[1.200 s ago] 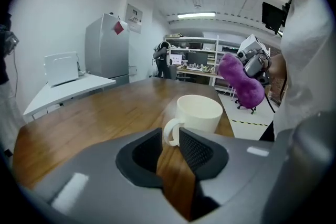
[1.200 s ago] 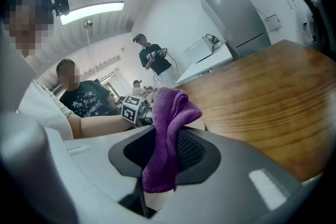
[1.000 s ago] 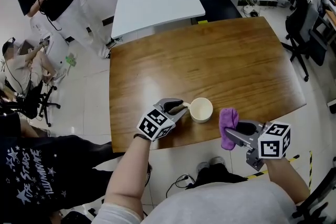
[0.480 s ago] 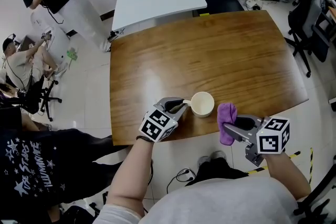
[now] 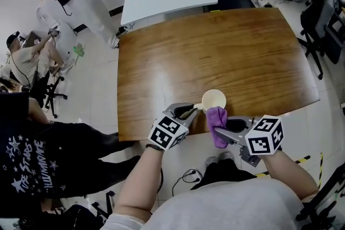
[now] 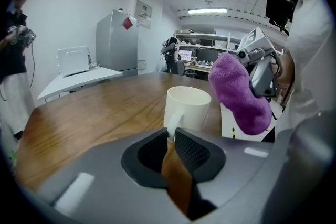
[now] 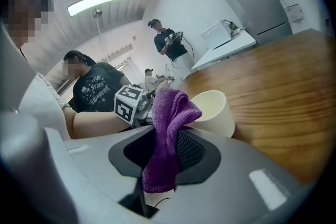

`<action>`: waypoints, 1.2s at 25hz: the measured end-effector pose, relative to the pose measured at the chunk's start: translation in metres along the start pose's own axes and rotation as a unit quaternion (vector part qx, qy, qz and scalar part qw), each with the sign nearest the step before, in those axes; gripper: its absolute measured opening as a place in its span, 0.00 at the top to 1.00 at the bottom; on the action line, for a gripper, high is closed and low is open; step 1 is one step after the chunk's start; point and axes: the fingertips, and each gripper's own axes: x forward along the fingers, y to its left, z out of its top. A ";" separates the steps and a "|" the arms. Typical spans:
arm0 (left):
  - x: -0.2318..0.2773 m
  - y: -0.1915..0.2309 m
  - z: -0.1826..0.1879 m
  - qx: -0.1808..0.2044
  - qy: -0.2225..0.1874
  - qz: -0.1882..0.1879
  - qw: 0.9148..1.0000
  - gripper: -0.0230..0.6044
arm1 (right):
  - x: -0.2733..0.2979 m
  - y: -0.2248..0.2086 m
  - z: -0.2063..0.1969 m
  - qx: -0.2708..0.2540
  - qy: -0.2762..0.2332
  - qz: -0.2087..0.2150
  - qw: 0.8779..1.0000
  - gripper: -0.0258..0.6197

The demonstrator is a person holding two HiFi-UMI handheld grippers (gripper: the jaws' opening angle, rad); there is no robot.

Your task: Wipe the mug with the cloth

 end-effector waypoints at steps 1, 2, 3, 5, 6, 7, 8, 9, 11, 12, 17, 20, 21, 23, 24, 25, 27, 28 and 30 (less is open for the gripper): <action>0.000 -0.001 -0.001 -0.001 0.001 0.000 1.000 0.89 | 0.007 0.000 -0.003 0.000 0.005 0.005 1.000 0.79; 0.000 -0.002 -0.002 -0.003 0.003 0.000 1.000 0.89 | 0.014 0.001 -0.006 0.002 0.008 0.009 1.000 0.79; -0.001 -0.002 -0.004 -0.005 0.005 -0.001 1.000 0.89 | 0.020 0.001 -0.008 0.002 0.011 0.012 1.000 0.79; -0.003 -0.002 -0.006 -0.006 0.006 0.000 1.000 0.89 | 0.029 0.001 -0.010 0.002 0.016 0.017 1.000 0.79; -0.003 -0.001 -0.006 -0.007 0.006 0.000 1.000 0.89 | 0.033 -0.001 -0.011 0.003 0.018 0.018 1.000 0.79; -0.004 -0.001 -0.006 -0.006 0.005 0.001 1.000 0.89 | 0.035 -0.003 -0.012 0.005 0.019 0.018 1.000 0.79; -0.003 0.000 -0.007 -0.004 0.005 0.001 1.000 0.89 | 0.037 -0.005 -0.012 0.008 0.020 0.017 1.000 0.79; -0.003 0.000 -0.007 -0.002 0.005 0.000 1.000 0.89 | 0.039 -0.009 -0.013 0.012 0.021 0.016 1.000 0.79; -0.002 0.000 -0.007 0.003 0.006 -0.003 1.000 0.89 | 0.042 -0.015 -0.016 0.024 0.021 0.015 0.999 0.79; -0.001 0.000 -0.008 0.008 0.008 -0.004 1.000 0.89 | 0.044 -0.018 -0.017 0.030 0.022 0.014 0.999 0.79; -0.001 0.002 -0.009 0.032 0.021 -0.012 0.999 0.90 | 0.052 -0.028 -0.020 0.075 0.024 0.018 0.997 0.79; -0.001 0.001 -0.009 0.038 0.025 -0.016 0.999 0.90 | 0.057 -0.032 -0.023 0.095 0.033 0.016 0.995 0.79; -0.001 0.000 -0.009 0.039 0.025 -0.017 0.999 0.90 | 0.059 -0.033 -0.025 0.099 0.035 0.015 0.994 0.79; -0.001 0.000 -0.009 0.040 0.024 -0.020 0.999 0.90 | 0.062 -0.036 -0.027 0.107 0.039 0.013 0.993 0.79; -0.001 0.000 -0.009 0.040 0.023 -0.021 0.999 0.90 | 0.063 -0.037 -0.028 0.113 0.040 0.012 0.993 0.79; -0.001 0.000 -0.009 0.042 0.023 -0.023 0.999 0.90 | 0.065 -0.040 -0.030 0.117 0.043 0.008 0.992 0.79; -0.001 -0.001 -0.009 0.043 0.022 -0.025 0.999 0.90 | 0.067 -0.046 -0.036 0.123 0.050 -0.002 0.991 0.79; -0.001 -0.001 -0.009 0.043 0.021 -0.026 0.999 0.90 | 0.068 -0.049 -0.040 0.125 0.054 -0.007 0.991 0.79; -0.001 -0.001 -0.009 0.043 0.020 -0.027 0.999 0.90 | 0.070 -0.055 -0.048 0.126 0.063 -0.017 0.990 0.79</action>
